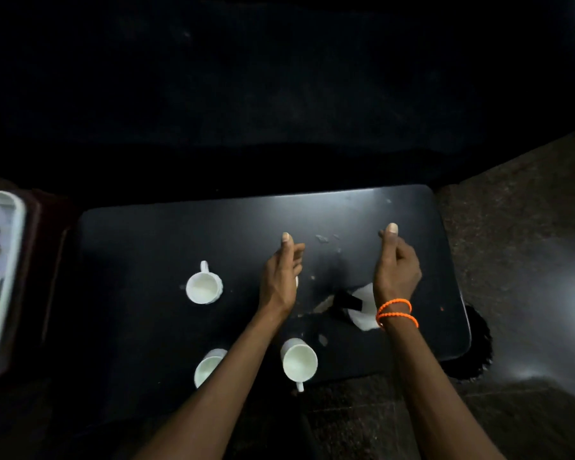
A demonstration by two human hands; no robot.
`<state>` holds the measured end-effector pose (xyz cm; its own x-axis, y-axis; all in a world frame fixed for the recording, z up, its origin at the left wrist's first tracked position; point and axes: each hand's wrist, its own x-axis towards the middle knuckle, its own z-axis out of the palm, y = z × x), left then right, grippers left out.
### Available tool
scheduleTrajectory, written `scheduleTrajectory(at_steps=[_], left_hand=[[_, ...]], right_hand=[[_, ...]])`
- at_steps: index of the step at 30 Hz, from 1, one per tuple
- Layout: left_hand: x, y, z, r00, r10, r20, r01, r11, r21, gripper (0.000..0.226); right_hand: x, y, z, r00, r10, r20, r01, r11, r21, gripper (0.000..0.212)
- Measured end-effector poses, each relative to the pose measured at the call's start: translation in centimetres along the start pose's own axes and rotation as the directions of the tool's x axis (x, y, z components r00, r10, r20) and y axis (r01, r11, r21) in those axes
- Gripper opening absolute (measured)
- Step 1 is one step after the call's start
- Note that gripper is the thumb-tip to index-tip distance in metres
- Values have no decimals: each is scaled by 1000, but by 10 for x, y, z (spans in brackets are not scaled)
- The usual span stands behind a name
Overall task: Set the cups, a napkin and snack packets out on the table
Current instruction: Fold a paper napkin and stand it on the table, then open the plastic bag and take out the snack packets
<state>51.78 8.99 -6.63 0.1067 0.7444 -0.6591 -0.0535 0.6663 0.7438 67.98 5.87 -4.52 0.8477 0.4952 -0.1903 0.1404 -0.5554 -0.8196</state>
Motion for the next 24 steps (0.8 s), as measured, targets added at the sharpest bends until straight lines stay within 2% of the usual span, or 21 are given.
scheduleTrajectory(at_steps=[3, 6, 9, 14, 18, 20, 22, 24], left_hand=[[5, 26, -36, 996, 41, -73, -45, 998, -50, 63], [12, 44, -85, 983, 77, -164, -90, 993, -76, 66], [17, 56, -144, 957, 79, -281, -111, 989, -99, 70], [22, 60, -261, 898, 75, -433, -161, 973, -167, 73], [19, 65, -354, 827, 77, -557, -202, 965, -168, 68], [15, 70, -398, 775, 88, -626, -222, 965, -139, 62], [10, 76, -439, 698, 134, -703, -192, 981, -4, 56], [6, 82, -477, 591, 197, -782, -122, 980, 155, 41]], right_hand=[[-18, -38, 43, 986, -119, 113, 121, 993, -9, 49], [-51, -73, 97, 944, -220, 246, 230, 973, -16, 51], [-96, -98, 153, 897, -247, 367, 259, 966, 18, 49], [-180, -120, 244, 761, -344, 550, 376, 925, 59, 46], [-252, -135, 310, 600, -413, 685, 459, 879, 129, 56], [-287, -144, 338, 516, -422, 746, 501, 855, 137, 54], [-319, -151, 366, 388, -418, 821, 555, 817, 154, 46], [-348, -158, 392, 192, -407, 893, 650, 735, 195, 39]])
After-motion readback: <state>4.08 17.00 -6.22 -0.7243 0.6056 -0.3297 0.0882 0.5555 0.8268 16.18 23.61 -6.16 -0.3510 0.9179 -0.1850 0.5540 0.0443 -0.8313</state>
